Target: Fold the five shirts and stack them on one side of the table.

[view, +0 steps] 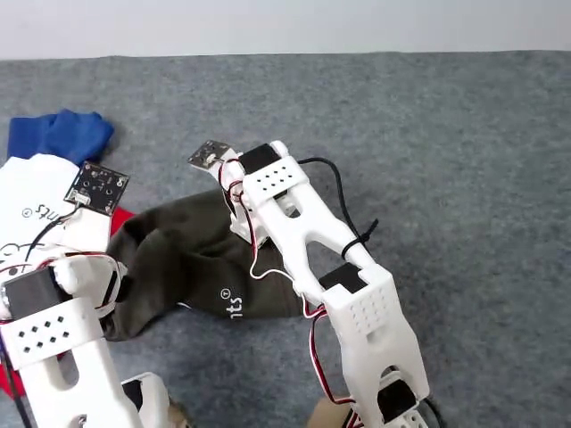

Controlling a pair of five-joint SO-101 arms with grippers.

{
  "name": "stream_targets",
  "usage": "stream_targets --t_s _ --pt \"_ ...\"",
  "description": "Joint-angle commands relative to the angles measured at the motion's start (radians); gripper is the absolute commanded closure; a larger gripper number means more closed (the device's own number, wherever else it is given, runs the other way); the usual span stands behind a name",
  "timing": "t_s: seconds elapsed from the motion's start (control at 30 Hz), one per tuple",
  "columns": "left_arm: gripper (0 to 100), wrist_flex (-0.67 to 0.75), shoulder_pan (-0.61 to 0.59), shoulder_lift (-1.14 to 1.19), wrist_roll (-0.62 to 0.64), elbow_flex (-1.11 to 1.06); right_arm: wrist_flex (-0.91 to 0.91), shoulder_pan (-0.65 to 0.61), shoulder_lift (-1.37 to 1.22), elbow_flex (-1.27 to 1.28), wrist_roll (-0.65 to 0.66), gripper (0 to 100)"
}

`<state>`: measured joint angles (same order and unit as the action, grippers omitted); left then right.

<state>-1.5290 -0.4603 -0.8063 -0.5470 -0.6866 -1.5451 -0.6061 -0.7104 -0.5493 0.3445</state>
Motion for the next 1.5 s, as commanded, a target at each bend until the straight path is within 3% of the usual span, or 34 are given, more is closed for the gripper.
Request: stream_targets --t_s 0.0,0.1,0.57,0.77,1.47 --pt "79 0.018 0.000 -0.018 0.009 0.002 -0.019 -0.001 0.044 -0.044 0.005 91.9" --pt "79 0.018 0.000 -0.018 0.009 0.002 -0.025 -0.001 0.093 -0.044 0.009 99.5" --pt "79 0.017 0.000 -0.018 0.009 0.002 -0.139 0.093 0.208 -0.043 0.080 98.3" --pt "79 0.017 0.000 -0.014 0.009 0.001 -0.160 0.084 0.170 -0.041 0.075 87.1" --pt "79 0.017 0.002 -0.012 0.009 0.001 -0.160 -0.001 0.142 -0.077 0.081 98.9"
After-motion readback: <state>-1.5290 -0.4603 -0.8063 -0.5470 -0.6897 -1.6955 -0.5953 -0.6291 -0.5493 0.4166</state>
